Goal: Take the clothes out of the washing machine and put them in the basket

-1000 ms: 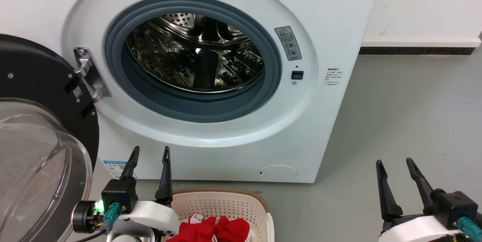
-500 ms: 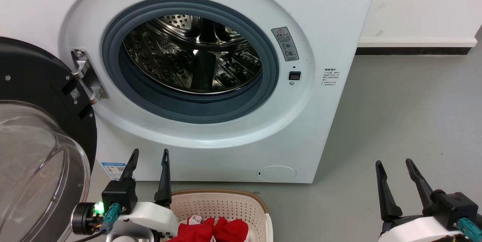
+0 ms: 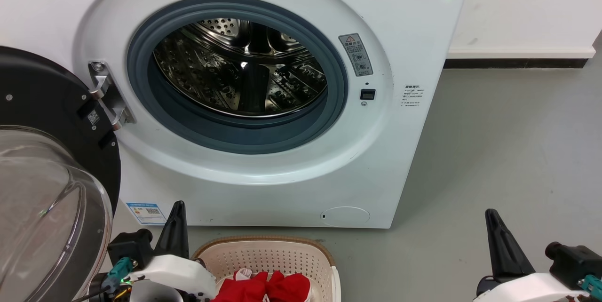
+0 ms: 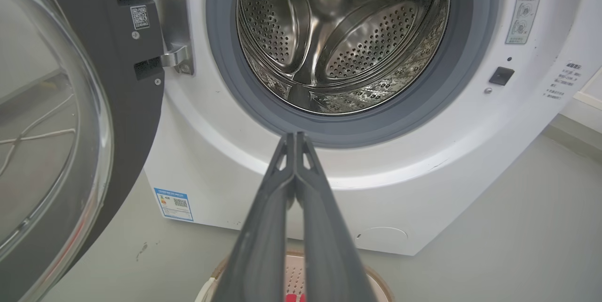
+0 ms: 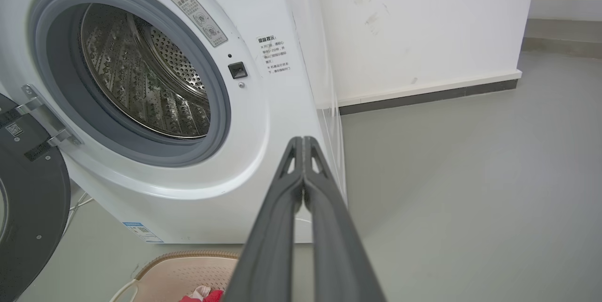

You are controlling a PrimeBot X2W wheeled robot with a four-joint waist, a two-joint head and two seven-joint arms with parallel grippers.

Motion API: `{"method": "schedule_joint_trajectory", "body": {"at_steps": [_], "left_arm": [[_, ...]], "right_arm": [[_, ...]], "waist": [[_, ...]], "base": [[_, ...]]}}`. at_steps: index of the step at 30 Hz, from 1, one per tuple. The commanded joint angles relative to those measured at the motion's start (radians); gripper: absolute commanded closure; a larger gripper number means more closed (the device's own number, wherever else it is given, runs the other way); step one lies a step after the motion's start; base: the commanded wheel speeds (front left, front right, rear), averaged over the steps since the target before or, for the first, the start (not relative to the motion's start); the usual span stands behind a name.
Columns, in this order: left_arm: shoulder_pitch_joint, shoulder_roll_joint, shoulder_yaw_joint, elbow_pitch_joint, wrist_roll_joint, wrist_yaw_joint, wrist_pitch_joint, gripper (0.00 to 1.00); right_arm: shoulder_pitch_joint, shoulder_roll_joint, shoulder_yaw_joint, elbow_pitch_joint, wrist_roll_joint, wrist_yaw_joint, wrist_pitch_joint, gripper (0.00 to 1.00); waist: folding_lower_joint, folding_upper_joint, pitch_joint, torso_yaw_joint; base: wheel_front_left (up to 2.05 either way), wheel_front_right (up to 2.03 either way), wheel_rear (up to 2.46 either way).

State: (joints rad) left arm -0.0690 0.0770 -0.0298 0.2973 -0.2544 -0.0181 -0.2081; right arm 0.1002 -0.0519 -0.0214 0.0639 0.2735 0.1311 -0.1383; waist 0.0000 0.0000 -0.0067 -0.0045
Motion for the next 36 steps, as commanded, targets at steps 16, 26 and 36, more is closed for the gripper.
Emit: {"method": "schedule_joint_trajectory", "body": {"at_steps": [16, 26, 36], "left_arm": [[-0.024, -0.006, 0.026, -0.035, -0.309, -0.028, 0.063, 1.0], [-0.028, -0.009, 0.043, -0.039, -0.465, -0.041, 0.101, 1.0], [-0.032, -0.011, 0.059, -0.042, -0.604, -0.053, 0.136, 1.0]], "right_arm": [[-0.07, -0.021, -0.001, 0.03, 0.321, 0.0, 0.04, 1.0], [-0.091, -0.026, -0.004, 0.051, 0.481, 0.0, 0.062, 1.0], [-0.111, -0.029, -0.009, 0.071, 0.622, 0.0, 0.085, 1.0]], "waist": [[0.0, 0.0, 0.001, 0.001], [0.0, 0.0, 0.002, 0.001], [0.0, 0.0, 0.003, 0.001]], "base": [[0.0, 0.0, 0.0], [0.0, 0.0, 0.0], [0.0, 0.0, 0.0]]}}
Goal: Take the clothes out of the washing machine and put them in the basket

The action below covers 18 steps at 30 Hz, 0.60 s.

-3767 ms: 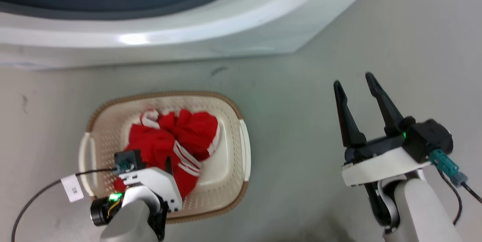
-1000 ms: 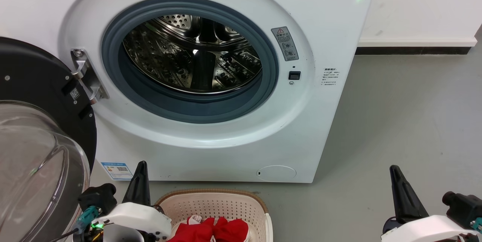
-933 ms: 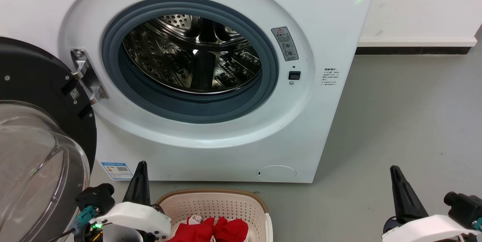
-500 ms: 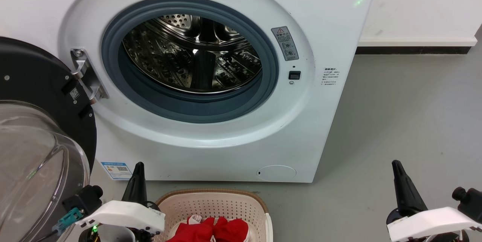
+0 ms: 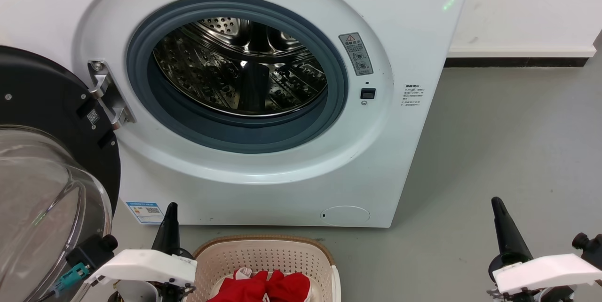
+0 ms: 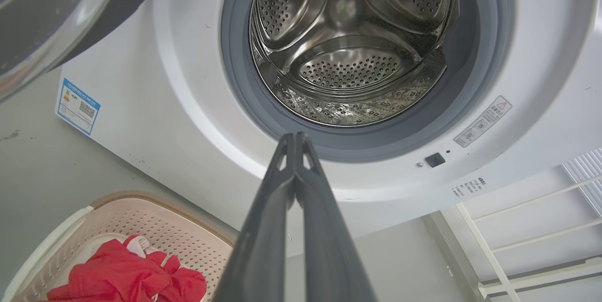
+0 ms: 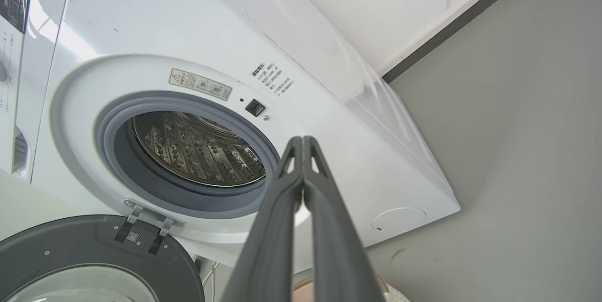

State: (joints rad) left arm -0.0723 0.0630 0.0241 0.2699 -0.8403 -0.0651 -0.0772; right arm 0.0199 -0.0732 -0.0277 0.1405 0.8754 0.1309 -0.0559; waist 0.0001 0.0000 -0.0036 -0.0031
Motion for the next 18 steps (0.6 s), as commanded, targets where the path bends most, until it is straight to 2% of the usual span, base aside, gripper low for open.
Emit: {"method": "schedule_joint_trajectory", "body": {"at_steps": [1, 18], "left_arm": [[-0.029, 0.002, 0.007, -0.014, -0.031, -0.007, 0.007, 1.0], [-0.033, -0.002, 0.031, -0.018, -0.236, -0.025, 0.059, 1.0]], "right_arm": [[-0.033, -0.007, -0.003, -0.004, 0.033, 0.0, 0.005, 1.0], [-0.06, -0.009, -0.013, 0.025, 0.24, 0.0, 0.04, 1.0]], "waist": [[-0.0001, 0.0, 0.0, 0.0], [-0.0001, 0.0, 0.002, 0.001]], "base": [[0.0, 0.0, 0.0], [0.0, 0.0, 0.0]]}}
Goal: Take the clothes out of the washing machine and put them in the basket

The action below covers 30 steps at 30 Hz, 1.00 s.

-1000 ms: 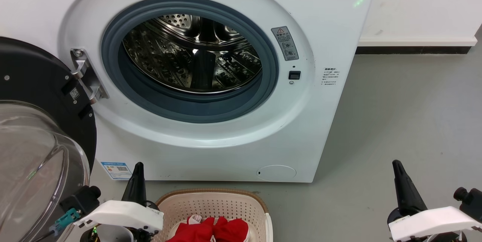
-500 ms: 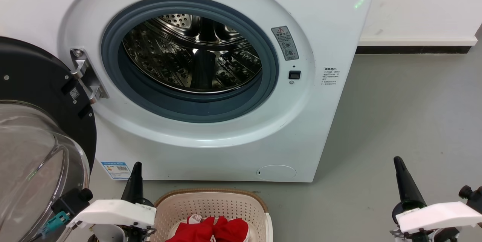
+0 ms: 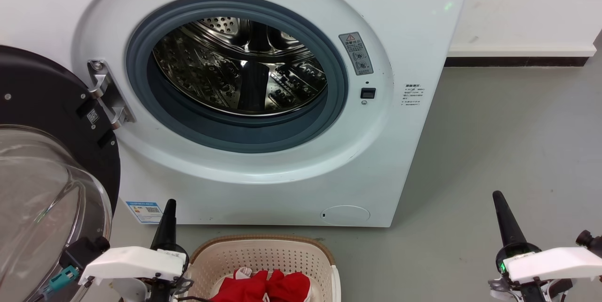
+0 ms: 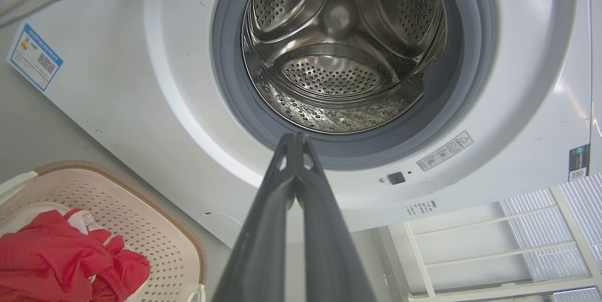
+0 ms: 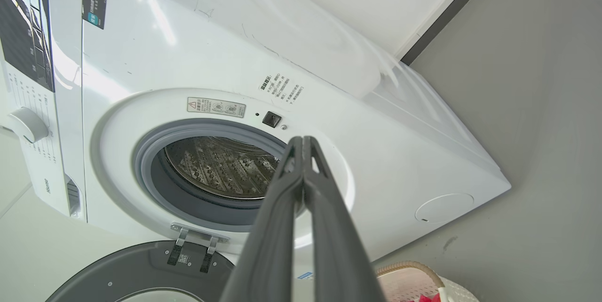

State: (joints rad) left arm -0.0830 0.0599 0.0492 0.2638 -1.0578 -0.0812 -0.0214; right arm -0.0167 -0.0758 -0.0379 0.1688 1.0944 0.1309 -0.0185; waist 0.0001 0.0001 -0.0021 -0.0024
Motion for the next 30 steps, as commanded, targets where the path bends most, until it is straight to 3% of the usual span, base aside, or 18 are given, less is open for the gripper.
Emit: {"method": "schedule_joint_trajectory", "body": {"at_steps": [1, 30], "left_arm": [[-0.022, 0.001, 0.007, -0.012, -0.03, -0.009, 0.007, 1.0], [-0.028, -0.005, 0.04, -0.017, -0.312, -0.033, 0.078, 1.0]], "right_arm": [[-0.025, -0.007, -0.003, -0.001, 0.033, 0.0, 0.004, 1.0], [-0.063, -0.004, -0.023, 0.04, 0.31, 0.0, 0.058, 1.0]], "waist": [[-0.0001, -0.0001, 0.0, 0.0], [-0.0001, -0.0001, 0.003, 0.001]], "base": [[0.0, 0.0, 0.0], [0.0, 0.0, 0.0]]}}
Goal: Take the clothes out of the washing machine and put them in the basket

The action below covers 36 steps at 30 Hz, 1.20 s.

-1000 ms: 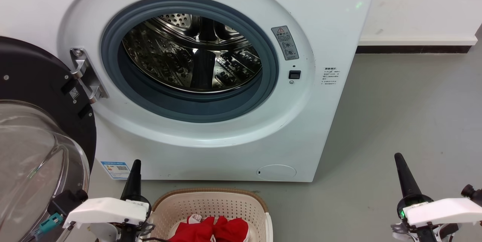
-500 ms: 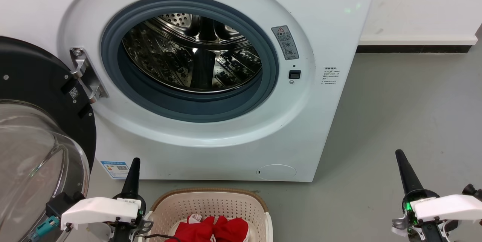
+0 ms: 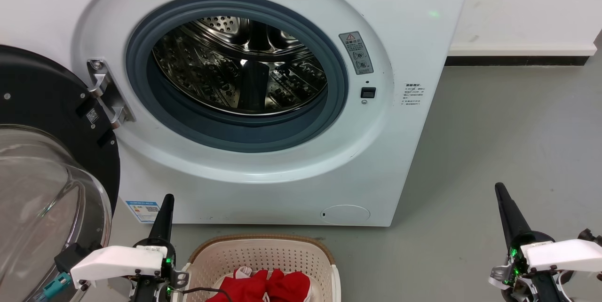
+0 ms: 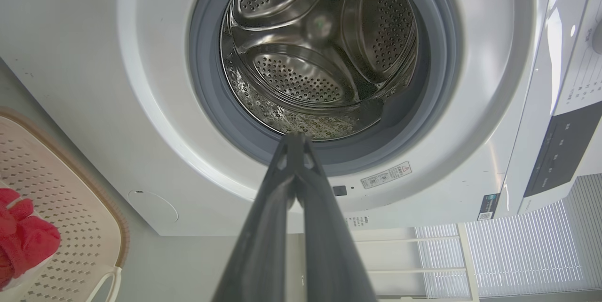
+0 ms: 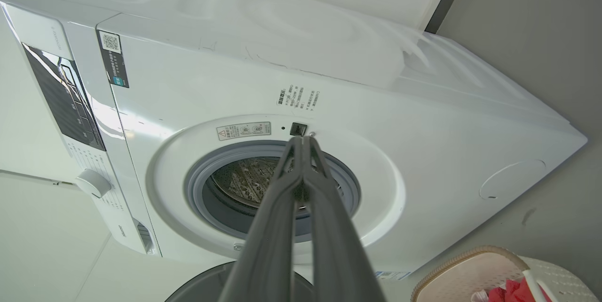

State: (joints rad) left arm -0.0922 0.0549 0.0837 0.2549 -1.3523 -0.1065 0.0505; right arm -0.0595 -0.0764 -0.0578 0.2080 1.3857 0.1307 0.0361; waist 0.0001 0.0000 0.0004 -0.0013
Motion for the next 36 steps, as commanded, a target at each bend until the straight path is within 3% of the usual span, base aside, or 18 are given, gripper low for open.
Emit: {"method": "schedule_joint_trajectory", "body": {"at_steps": [1, 36], "left_arm": [[-0.019, 0.0, 0.006, -0.008, -0.027, -0.009, 0.008, 1.0], [-0.02, -0.006, 0.034, -0.011, -0.261, -0.027, 0.067, 1.0]], "right_arm": [[-0.022, -0.003, -0.004, 0.002, 0.027, 0.0, 0.006, 1.0], [-0.053, 0.005, -0.026, 0.037, 0.254, 0.0, 0.055, 1.0]], "waist": [[-0.0001, 0.0, 0.0, 0.0], [-0.0001, 0.0, 0.003, 0.001]], "base": [[0.0, 0.0, 0.0], [0.0, 0.0, 0.0]]}}
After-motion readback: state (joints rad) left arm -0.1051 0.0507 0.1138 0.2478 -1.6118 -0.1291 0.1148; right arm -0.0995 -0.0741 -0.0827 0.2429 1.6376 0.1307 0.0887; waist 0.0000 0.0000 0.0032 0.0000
